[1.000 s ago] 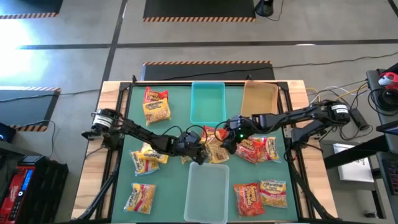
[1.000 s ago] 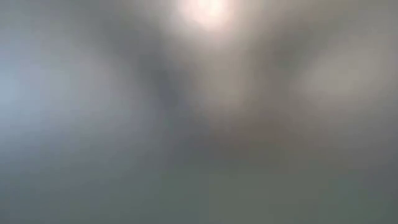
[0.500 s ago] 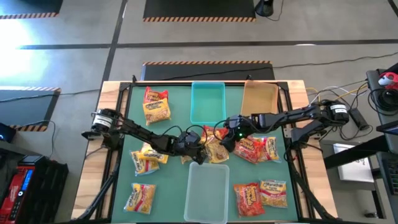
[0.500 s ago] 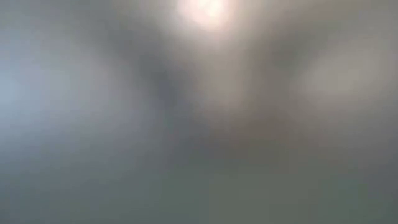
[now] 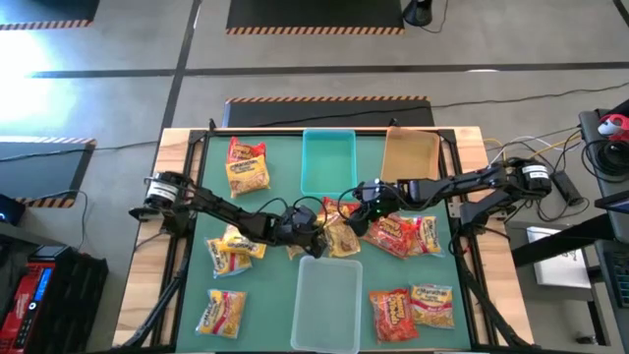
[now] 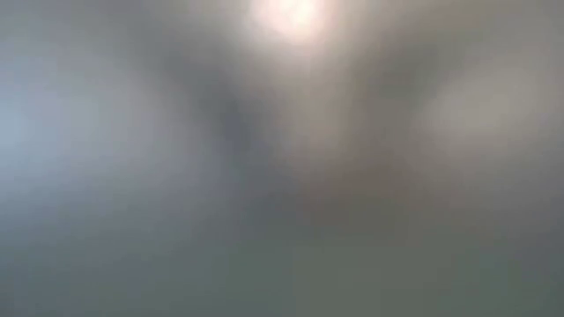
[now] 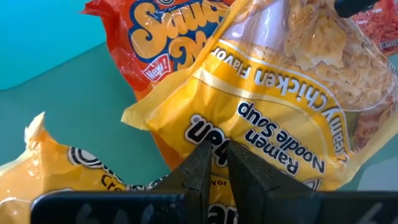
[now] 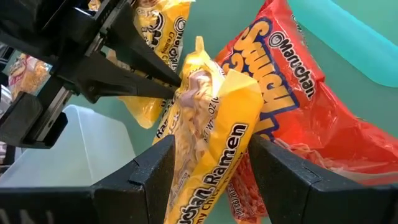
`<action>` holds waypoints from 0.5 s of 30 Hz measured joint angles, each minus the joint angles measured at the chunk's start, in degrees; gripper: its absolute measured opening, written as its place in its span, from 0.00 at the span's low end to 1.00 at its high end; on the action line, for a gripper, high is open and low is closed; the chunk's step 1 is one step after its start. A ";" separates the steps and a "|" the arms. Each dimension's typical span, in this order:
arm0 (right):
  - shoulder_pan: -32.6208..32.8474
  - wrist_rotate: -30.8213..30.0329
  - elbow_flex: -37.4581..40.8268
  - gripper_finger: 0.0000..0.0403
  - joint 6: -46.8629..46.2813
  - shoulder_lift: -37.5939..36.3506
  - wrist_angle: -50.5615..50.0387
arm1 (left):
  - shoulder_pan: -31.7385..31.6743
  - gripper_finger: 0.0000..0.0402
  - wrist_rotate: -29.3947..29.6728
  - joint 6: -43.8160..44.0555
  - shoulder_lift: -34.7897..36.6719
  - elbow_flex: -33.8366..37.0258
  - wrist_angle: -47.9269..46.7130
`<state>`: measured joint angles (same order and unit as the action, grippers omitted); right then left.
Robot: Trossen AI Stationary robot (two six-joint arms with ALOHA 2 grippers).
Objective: Sort Maruchan noodles
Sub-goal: Put the yellow noodle pack into the orange bin
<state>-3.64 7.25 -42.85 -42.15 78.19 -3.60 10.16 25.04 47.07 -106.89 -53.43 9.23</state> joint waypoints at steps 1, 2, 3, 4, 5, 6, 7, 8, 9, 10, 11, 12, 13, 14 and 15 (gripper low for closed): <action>0.00 -0.30 0.00 0.48 0.00 0.00 0.00 | -0.04 0.09 0.00 0.00 0.01 0.00 -0.02; 0.00 -0.87 0.00 0.48 -0.10 0.01 0.00 | -0.08 0.09 0.00 0.00 0.00 0.00 -0.02; 0.00 -1.55 0.00 0.48 -0.56 0.02 0.00 | -0.10 0.09 0.00 0.00 0.00 0.00 -0.02; 0.00 -2.12 0.03 0.48 -1.12 0.02 0.02 | -0.12 0.09 0.00 0.00 0.00 0.00 -0.02; 0.00 -2.73 0.07 0.48 -1.38 0.02 0.07 | -0.14 0.09 0.00 0.00 0.00 0.00 -0.02; 0.00 -2.98 0.11 0.48 -1.44 0.02 0.07 | -0.18 0.09 0.01 0.00 0.01 0.00 -0.02; 0.00 -3.03 0.16 0.48 -1.60 0.02 0.07 | -0.20 0.09 0.02 0.00 0.00 0.00 -0.02; 0.00 -3.24 0.18 0.48 -1.82 0.02 0.08 | -0.22 0.09 0.02 0.00 0.00 0.00 -0.02; 0.00 -3.44 0.22 0.48 -2.01 0.02 0.11 | -0.25 0.09 0.04 0.00 0.00 0.00 -0.02; 0.00 -3.43 0.27 0.48 -2.32 0.02 0.25 | -0.26 0.09 0.04 0.00 0.00 0.00 -0.02; 0.02 -3.42 0.50 0.48 -2.90 0.08 0.98 | -0.30 0.09 0.04 0.00 0.00 0.00 -0.02; 0.21 -3.43 0.66 0.48 -3.52 0.60 2.23 | -0.32 0.09 0.05 0.00 0.00 0.00 -0.04; 0.42 -3.44 0.76 0.48 -4.11 1.20 3.81 | -0.36 0.09 0.09 0.00 0.00 0.00 -0.04; 0.69 -3.39 0.81 0.48 -4.46 1.89 4.67 | -0.40 0.09 0.09 0.00 0.00 0.00 -0.04; 1.06 -3.30 0.88 0.48 -4.59 2.81 5.56 | -0.46 0.09 0.11 0.00 0.00 0.00 -0.08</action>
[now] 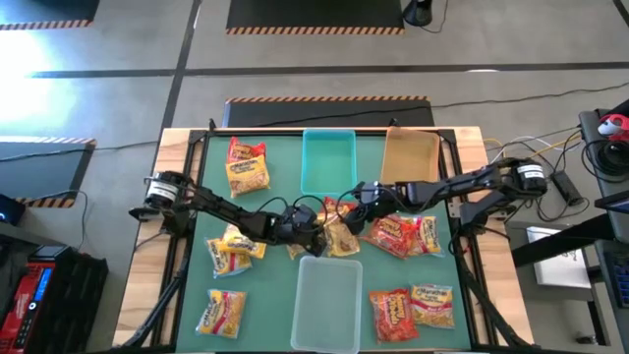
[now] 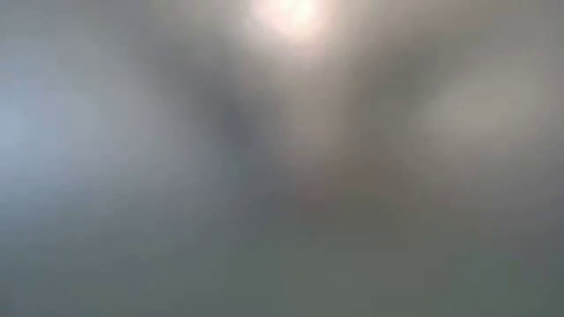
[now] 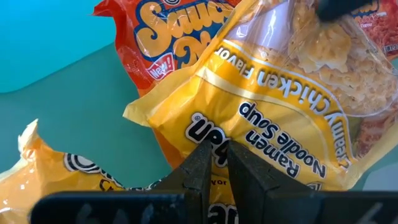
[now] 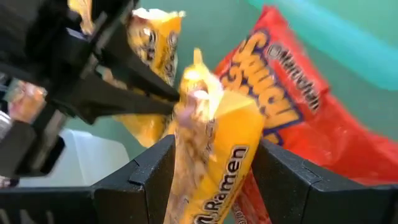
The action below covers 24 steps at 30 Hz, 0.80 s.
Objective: Sort Maruchan noodles
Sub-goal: Put the yellow noodle pack into the orange bin
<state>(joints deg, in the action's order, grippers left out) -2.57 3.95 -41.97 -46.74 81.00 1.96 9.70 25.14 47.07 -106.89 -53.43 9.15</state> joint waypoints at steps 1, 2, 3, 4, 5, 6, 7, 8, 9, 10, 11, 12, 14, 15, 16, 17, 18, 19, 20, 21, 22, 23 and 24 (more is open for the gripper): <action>0.31 0.33 0.01 0.48 -0.32 1.17 1.47 | -0.04 0.09 0.00 0.00 0.01 0.00 -0.12; 0.59 0.76 -0.01 0.48 -0.79 2.30 2.69 | -0.09 0.09 0.00 0.00 0.00 0.00 -0.19; 0.90 0.80 -0.01 0.48 -1.23 3.65 3.58 | -0.12 0.09 0.01 0.00 0.00 0.00 -0.21; 1.18 0.95 -0.04 0.48 -1.64 4.74 4.29 | -0.12 0.09 0.03 -0.01 0.00 0.00 -0.24; 1.37 0.95 -0.31 0.48 -1.99 5.69 4.37 | -0.12 0.09 0.03 -0.01 0.00 0.00 -0.25; 1.48 0.98 -0.78 0.48 -2.22 6.66 4.54 | -0.12 0.09 0.03 -0.02 0.01 0.00 -0.32; 1.57 1.10 -1.26 0.48 -2.21 7.33 4.75 | -0.12 0.09 0.05 0.00 0.01 0.00 -0.40; 1.58 1.61 -1.66 0.48 -2.19 8.00 4.80 | -0.12 0.09 0.03 -0.02 0.00 0.00 -0.42; 1.58 2.26 -2.08 0.48 -2.13 8.64 4.81 | -0.12 0.09 0.03 0.00 0.00 0.00 -0.44; 1.58 2.85 -2.44 0.47 -2.07 9.05 4.80 | -0.12 0.09 0.03 0.00 0.02 0.00 -0.46; 1.58 3.18 -2.73 0.47 -1.92 9.34 4.75 | -0.12 0.09 0.03 0.00 0.00 0.00 -0.46; 1.58 3.44 -3.11 0.46 -1.82 9.65 4.70 | -0.12 0.09 0.03 0.00 0.01 0.00 -0.52; 1.58 3.80 -3.56 0.44 -1.50 9.91 4.66 | -0.12 0.09 0.03 -0.01 0.02 0.01 -0.61; 1.56 3.93 -3.69 0.42 -1.49 9.88 4.54 | -0.12 0.09 0.02 0.00 0.02 0.02 -0.59; 1.58 3.96 -3.80 0.40 -1.50 9.87 4.58 | -0.09 0.09 -0.05 0.00 0.02 0.02 -0.59; 1.56 4.02 -3.83 0.38 -1.56 9.87 4.58 | -0.09 0.09 -0.28 0.00 0.04 0.02 -0.59; 1.56 4.35 -3.82 0.36 -1.65 9.60 4.51 | -0.07 0.09 -0.66 0.00 0.10 0.02 -0.62; 1.56 4.64 -3.81 0.34 -1.53 9.34 4.27 | -0.07 0.09 -1.24 0.03 0.15 -0.02 -0.52; 1.56 4.90 -3.80 0.33 -1.43 9.18 4.09 | -0.07 0.09 -1.88 0.34 0.19 -0.10 -0.43; 1.54 5.27 -3.79 0.32 -1.40 8.95 4.00 | -0.07 0.09 -2.29 0.75 0.29 -0.11 -0.45; 1.51 5.86 -3.77 0.31 -1.00 8.68 3.69 | -0.09 0.09 -3.00 1.22 0.50 -0.13 -0.49; 1.52 6.33 -3.74 0.31 -0.55 8.41 3.41 | -0.12 0.09 -3.74 1.64 0.61 -0.21 -0.46; 1.56 6.79 -3.70 0.31 -0.37 8.08 3.19 | -0.09 0.09 -4.13 1.72 0.92 -0.22 -0.46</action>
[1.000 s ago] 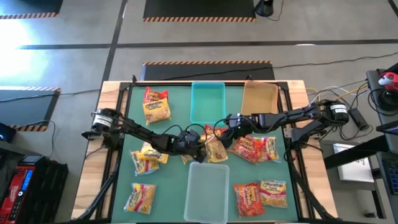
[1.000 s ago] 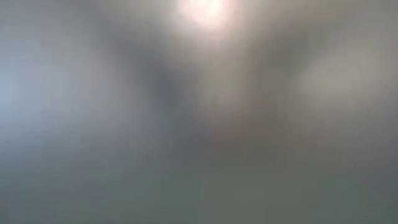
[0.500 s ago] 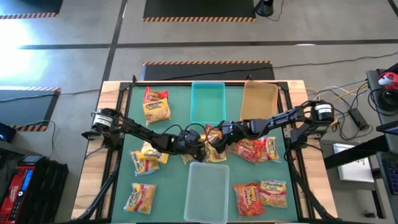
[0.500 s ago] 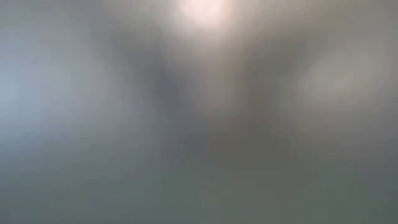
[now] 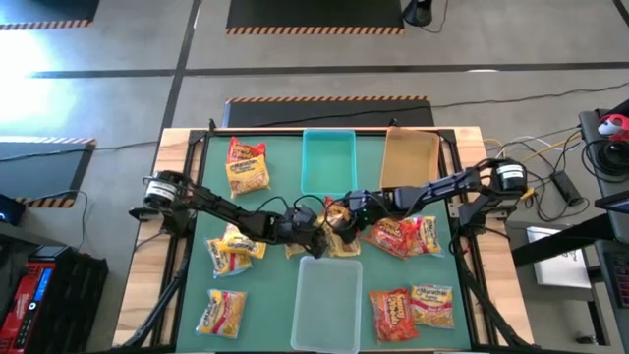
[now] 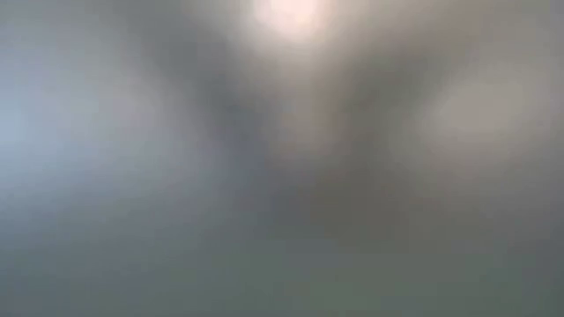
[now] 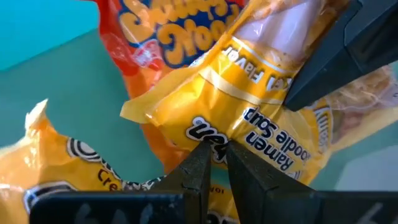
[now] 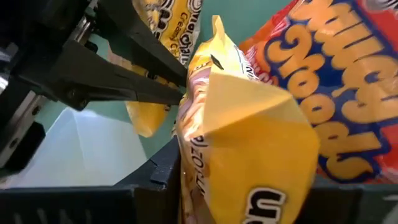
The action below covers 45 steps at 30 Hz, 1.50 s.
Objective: Sort Maruchan noodles
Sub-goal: Put the yellow noodle pack into the orange bin
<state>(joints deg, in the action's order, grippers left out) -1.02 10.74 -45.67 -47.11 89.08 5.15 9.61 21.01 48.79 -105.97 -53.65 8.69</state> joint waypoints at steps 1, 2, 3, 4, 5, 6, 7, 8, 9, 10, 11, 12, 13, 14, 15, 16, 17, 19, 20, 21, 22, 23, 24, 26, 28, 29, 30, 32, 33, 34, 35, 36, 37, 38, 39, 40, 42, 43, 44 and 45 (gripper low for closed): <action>0.00 0.59 0.00 0.31 0.24 -0.52 -0.35 | 0.02 0.09 -0.37 -0.06 0.38 0.00 -0.04; 0.00 0.90 0.00 0.31 0.63 -1.16 -1.04 | 0.02 0.09 -0.77 -0.12 0.84 -0.01 0.09; 0.00 1.01 0.00 0.31 1.10 -1.93 -1.81 | 0.02 0.09 -1.01 -0.19 1.47 0.00 0.14; 0.00 1.15 -0.01 0.30 1.61 -2.73 -2.75 | 0.00 0.09 -1.07 -0.20 2.06 0.00 0.16; 0.00 1.44 -0.02 0.30 2.19 -3.49 -4.04 | -0.01 0.09 -0.99 -0.25 2.64 0.00 0.30; 0.02 1.74 -0.02 0.30 3.05 -4.33 -5.61 | -0.05 0.09 -0.87 -0.51 3.22 0.00 0.27; 0.05 1.76 -0.02 0.30 3.61 -5.20 -7.05 | -0.06 0.09 -0.78 -0.96 3.91 0.00 0.23; 0.11 1.82 -0.02 0.30 4.08 -6.15 -7.94 | -0.07 0.09 -0.74 -1.46 4.74 0.00 0.26; 0.11 1.79 -0.02 0.30 4.55 -7.23 -8.67 | -0.11 0.09 -0.71 -1.81 5.67 0.00 0.26; 0.09 1.73 -0.02 0.30 4.91 -8.40 -9.52 | -0.11 0.09 -0.65 -2.05 6.54 -0.02 0.47; 0.04 1.71 -0.02 0.30 5.44 -9.50 -10.43 | -0.06 0.09 -0.67 -2.32 7.50 -0.02 0.52; 0.03 1.63 -0.02 0.30 6.02 -10.58 -11.25 | -0.05 0.09 -0.67 -2.85 8.39 -0.02 0.50; 0.02 1.47 -0.02 0.30 6.51 -11.64 -12.07 | -0.05 0.10 -0.67 -3.34 9.21 -0.02 0.52; 0.02 1.41 -0.02 0.30 7.12 -12.84 -12.95 | -0.05 0.11 -0.72 -3.82 10.12 -0.02 0.49; 0.02 1.37 -0.02 0.30 7.64 -14.07 -13.70 | -0.05 0.12 -0.83 -4.29 11.04 -0.02 0.52; 0.02 1.26 -0.02 0.30 8.04 -15.33 -14.08 | -0.05 0.13 -1.02 -4.75 11.91 -0.02 0.62; 0.02 1.09 -0.02 0.30 8.59 -16.57 -14.26 | -0.07 0.15 -1.03 -4.97 12.69 -0.02 0.57; 0.02 -0.32 -0.02 0.31 10.16 -18.91 -15.44 | -0.27 0.18 -1.02 -5.24 13.95 -0.02 0.49; 0.02 -0.85 -0.02 0.31 10.99 -19.92 -15.99 | -0.31 0.20 -0.86 -5.24 14.43 -0.02 0.46; 0.02 -1.33 -0.02 0.31 11.49 -20.83 -16.14 | -0.31 0.21 -0.67 -5.24 14.86 -0.03 0.50; -0.01 -1.95 -0.02 0.31 11.90 -21.76 -16.25 | -0.35 0.23 -0.63 -5.24 15.19 -0.02 0.47; -0.02 -2.25 -0.02 0.30 12.28 -22.68 -16.59 | -0.35 0.25 -0.56 -5.24 15.30 -0.04 0.72; -0.01 -2.70 -0.02 0.30 12.77 -23.55 -16.81 | -0.35 0.27 -0.54 -5.24 15.44 -0.08 0.90; 0.00 -3.47 -0.02 0.30 13.77 -24.85 -16.87 | -0.35 0.31 -0.55 -5.39 15.47 -0.09 1.02; -0.05 -3.88 -0.02 0.31 14.41 -25.87 -16.97 | -0.35 0.36 -0.54 -6.00 15.40 -0.09 1.38; -0.09 -4.24 -0.02 0.31 14.86 -26.30 -16.96 | -0.35 0.39 -0.50 -6.44 15.39 -0.09 1.39; -0.11 -4.52 -0.02 0.31 15.05 -26.78 -17.01 | -0.35 0.41 -0.46 -6.81 15.38 -0.09 1.50; -0.11 -4.85 -0.02 0.31 16.02 -27.54 -17.20 | -0.35 0.46 1.34 -7.78 15.36 -0.11 2.43; -0.11 -4.89 -0.02 0.31 16.80 -27.91 -17.22 | -0.34 0.48 3.33 -8.41 15.36 -0.11 3.30; -0.13 -5.03 -0.02 0.31 17.44 -28.19 -17.21 | -0.35 0.50 5.59 -9.38 15.36 -0.11 4.73; -0.13 -5.56 -0.02 0.31 18.28 -28.48 -17.22 | -0.35 0.52 7.91 -10.91 15.36 -0.11 6.44; -0.16 -6.52 -0.02 0.31 19.36 -28.77 -17.22 | -0.35 0.54 9.89 -13.20 15.36 -0.11 8.57; -0.29 -7.40 -0.02 0.31 20.76 -29.09 -17.20 | -0.36 0.56 11.65 -15.91 15.36 -0.32 10.41; -0.61 -8.02 -0.02 0.31 22.51 -29.50 -17.23 | -0.38 0.57 12.96 -18.79 15.36 -0.85 11.64; -0.95 -8.91 -0.02 0.31 24.66 -29.85 -17.22 | -0.39 0.58 13.76 -21.51 15.36 -1.60 12.15; -1.24 -10.15 -0.02 0.31 26.71 -30.24 -16.92 | -0.37 0.59 14.26 -23.94 15.36 -2.65 11.90; -2.07 -12.94 -0.02 0.31 30.60 -31.19 -16.68 | -0.35 0.60 15.00 -27.85 15.37 -4.98 9.91; -2.46 -14.11 -0.02 0.31 32.38 -31.66 -16.32 | -0.35 0.60 15.37 -29.82 15.37 -6.12 8.37; -2.90 -14.83 -0.02 0.31 34.12 -32.03 -15.87 | -0.35 0.60 16.15 -31.57 15.30 -7.26 6.57; -3.42 -15.31 -0.02 0.31 35.69 -32.46 -15.32 | -0.33 0.60 17.57 -33.31 15.26 -8.34 4.68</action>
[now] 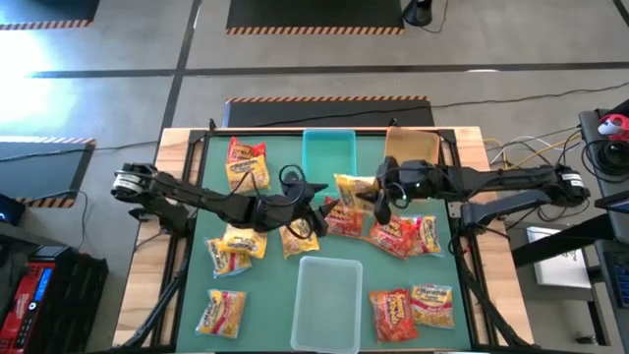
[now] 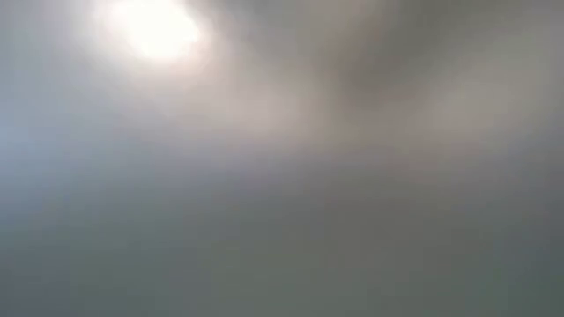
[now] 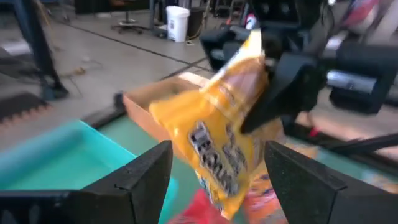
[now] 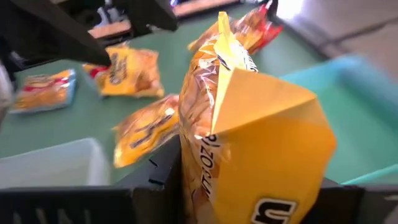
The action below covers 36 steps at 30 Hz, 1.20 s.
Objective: Sort Maruchan noodles
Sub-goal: Put the yellow noodle pack into the orange bin
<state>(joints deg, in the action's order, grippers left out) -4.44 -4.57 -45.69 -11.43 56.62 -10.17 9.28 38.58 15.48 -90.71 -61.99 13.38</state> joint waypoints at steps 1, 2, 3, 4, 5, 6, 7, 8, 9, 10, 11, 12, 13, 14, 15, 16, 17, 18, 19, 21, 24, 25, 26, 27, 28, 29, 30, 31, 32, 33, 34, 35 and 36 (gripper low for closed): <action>-0.48 -0.05 0.00 0.31 1.35 -0.47 0.80 | -0.08 0.60 1.40 -1.40 -0.02 -1.05 -1.92; -0.89 -0.09 0.00 0.31 2.50 -0.91 1.96 | -0.25 0.60 2.55 -2.55 -0.02 -2.16 -3.90; -1.23 -0.14 0.02 0.31 3.55 -1.44 3.27 | -0.59 0.60 3.20 -3.57 -0.02 -3.41 -5.94; -1.51 -0.13 0.00 0.31 4.35 -2.02 4.43 | -1.06 0.60 3.45 -4.26 -0.02 -4.64 -8.31; -1.63 -0.13 0.00 0.31 5.37 -2.54 5.57 | -1.59 0.60 3.52 -4.50 -0.02 -5.87 -11.08; -1.76 0.01 -0.02 0.31 6.61 -3.18 6.54 | -2.22 0.60 3.40 -4.26 -0.02 -7.14 -14.14; -1.89 -0.02 -0.24 0.32 7.48 -3.67 6.62 | -2.84 0.60 2.39 -3.49 -0.02 -8.35 -16.99; -1.89 -0.04 -0.57 0.32 8.51 -4.04 6.56 | -3.55 0.60 0.55 -2.51 -0.02 -9.45 -19.55; -1.89 0.00 -0.92 0.32 9.56 -4.42 6.61 | -4.32 0.60 -1.34 -1.78 -0.02 -10.31 -21.66; -1.89 -0.01 -1.16 0.32 10.31 -4.94 6.47 | -5.00 0.60 -2.92 -0.98 -0.02 -10.89 -23.19; -1.89 0.01 -1.41 0.31 11.10 -5.44 5.80 | -5.62 0.60 -4.43 0.09 -0.02 -11.16 -24.17; -1.89 0.04 -1.69 0.31 11.49 -5.95 5.10 | -6.14 0.60 -6.01 1.35 -0.02 -11.14 -24.49; -1.87 0.04 -1.99 0.31 11.78 -6.45 4.37 | -6.62 0.60 -7.96 2.73 -0.02 -10.78 -24.31; -1.89 0.02 -2.03 0.31 11.87 -7.05 3.84 | -7.06 0.60 -9.58 3.93 0.06 -9.86 -23.48; -1.89 0.02 -2.03 0.32 11.72 -7.68 3.06 | -7.55 0.59 -10.61 4.88 0.68 -8.29 -22.09; -1.87 0.02 -2.03 0.32 11.33 -8.28 2.73 | -8.01 0.58 -11.30 5.69 1.63 -6.05 -20.38; -1.87 0.02 -2.03 0.32 10.88 -8.81 2.98 | -8.49 0.58 -11.74 5.94 3.24 -3.18 -17.48; -1.87 -0.01 -2.03 0.32 10.37 -9.38 3.05 | -9.02 0.57 -12.46 6.06 5.03 0.12 -13.27; -1.87 0.00 -2.03 0.32 9.87 -9.89 3.01 | -9.46 0.55 -13.04 6.05 7.11 3.67 -8.02; -1.87 -0.01 -2.05 0.32 9.90 -10.59 3.21 | -10.45 0.53 -14.57 6.06 11.13 11.50 2.48; -1.89 -0.15 -2.05 0.31 11.60 -10.78 3.54 | -12.48 0.49 -19.76 5.49 15.54 22.85 16.21; -1.89 -0.16 -2.05 0.31 12.04 -10.72 3.93 | -13.35 0.49 -23.43 5.17 16.76 25.86 20.39; -1.89 -0.16 -2.05 0.31 12.09 -10.69 4.13 | -14.32 0.48 -26.99 5.22 17.87 28.28 24.82; -1.89 -0.18 -2.05 0.31 12.04 -10.31 4.61 | -15.19 0.47 -30.16 5.66 18.83 30.30 28.42; -1.87 -0.15 -2.05 0.32 11.59 -9.95 5.45 | -15.80 0.47 -32.20 6.98 19.32 32.04 30.89; -1.87 -0.06 -2.05 0.32 10.93 -9.64 5.56 | -16.00 0.47 -32.90 8.90 19.53 33.25 32.26; -1.87 -0.09 -2.03 0.32 10.44 -9.23 5.16 | -15.98 0.46 -33.01 10.57 19.43 34.11 32.98; -1.87 -0.03 -2.01 0.32 9.64 -8.66 5.08 | -15.89 0.46 -33.21 11.64 19.34 34.63 33.09; -1.82 -0.03 -2.01 0.32 9.13 -8.04 5.33 | -15.68 0.46 -33.30 12.50 19.38 34.69 33.17; -1.82 -0.01 -2.01 0.32 8.26 -7.51 5.32 | -15.28 0.46 -33.34 13.61 19.37 34.35 33.34; -1.82 0.01 -1.99 0.32 7.72 -6.89 5.28 | -15.01 0.46 -33.32 14.53 19.01 33.49 33.08; -1.82 0.08 -1.99 0.32 7.00 -6.19 5.62 | -14.72 0.46 -33.34 14.82 18.61 32.49 32.34; -1.82 0.42 -1.99 0.33 6.24 -5.54 5.96 | -14.46 0.46 -33.32 14.49 17.83 31.46 31.02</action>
<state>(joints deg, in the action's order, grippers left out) -6.26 -4.15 -47.68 -5.19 51.08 -4.21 -5.18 5.26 29.98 -72.89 -30.52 44.40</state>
